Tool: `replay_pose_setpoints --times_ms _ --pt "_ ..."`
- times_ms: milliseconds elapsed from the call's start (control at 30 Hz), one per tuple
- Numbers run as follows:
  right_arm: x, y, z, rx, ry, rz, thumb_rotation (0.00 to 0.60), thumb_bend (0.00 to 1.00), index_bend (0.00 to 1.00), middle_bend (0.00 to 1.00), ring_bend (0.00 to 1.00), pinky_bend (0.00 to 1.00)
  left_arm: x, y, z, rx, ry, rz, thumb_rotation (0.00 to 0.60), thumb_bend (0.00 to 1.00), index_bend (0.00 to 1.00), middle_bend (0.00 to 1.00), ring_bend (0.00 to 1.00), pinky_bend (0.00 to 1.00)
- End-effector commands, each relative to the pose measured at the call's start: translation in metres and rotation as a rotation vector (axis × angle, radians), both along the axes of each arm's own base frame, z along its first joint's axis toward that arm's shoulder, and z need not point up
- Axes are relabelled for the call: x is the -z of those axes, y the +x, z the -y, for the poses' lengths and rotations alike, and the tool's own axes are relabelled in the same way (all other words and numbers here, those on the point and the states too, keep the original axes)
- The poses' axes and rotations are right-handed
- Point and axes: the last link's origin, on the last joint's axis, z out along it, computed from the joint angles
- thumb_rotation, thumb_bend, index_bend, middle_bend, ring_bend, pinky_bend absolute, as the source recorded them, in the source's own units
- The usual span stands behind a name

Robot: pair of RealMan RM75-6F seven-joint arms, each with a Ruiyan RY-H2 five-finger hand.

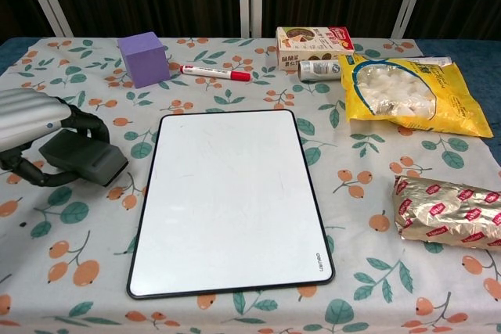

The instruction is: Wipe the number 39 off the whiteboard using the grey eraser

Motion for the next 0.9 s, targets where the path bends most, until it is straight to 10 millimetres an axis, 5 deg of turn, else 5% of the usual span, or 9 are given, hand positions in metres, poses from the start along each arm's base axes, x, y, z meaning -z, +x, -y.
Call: replay_pose_setpoints --times_ms 33,333,533,733,900 --pt "0.002 -0.001 -0.001 0.0 0.005 0.003 0.6 0.21 0.0 0.0 0.0 0.0 -0.004 -0.002 0.002 -0.011 -0.004 0.009 0.6 0.2 0.06 0.06 0.12 0.23" --pt "0.005 0.003 -0.002 -0.019 0.016 -0.001 0.6 0.21 0.0 0.0 0.0 0.0 -0.039 -0.006 0.015 0.006 0.087 -0.051 0.6 0.19 0.04 0.03 0.07 0.21" --pt "0.003 0.005 -0.005 -0.043 0.038 -0.014 0.6 0.2 0.0 0.0 0.0 0.0 -0.104 -0.023 0.043 -0.068 0.324 0.022 0.599 0.18 0.04 0.03 0.07 0.21" --pt "0.004 -0.004 -0.007 -0.039 0.051 -0.031 0.6 0.18 0.0 0.0 0.0 0.0 -0.14 -0.061 0.089 -0.233 0.465 0.078 0.345 0.05 0.05 0.04 0.06 0.2" --pt "0.008 -0.007 -0.004 -0.034 0.055 -0.056 0.6 0.18 0.0 0.0 0.0 0.0 -0.15 -0.084 0.115 -0.328 0.515 0.11 0.285 0.02 0.04 0.04 0.06 0.18"
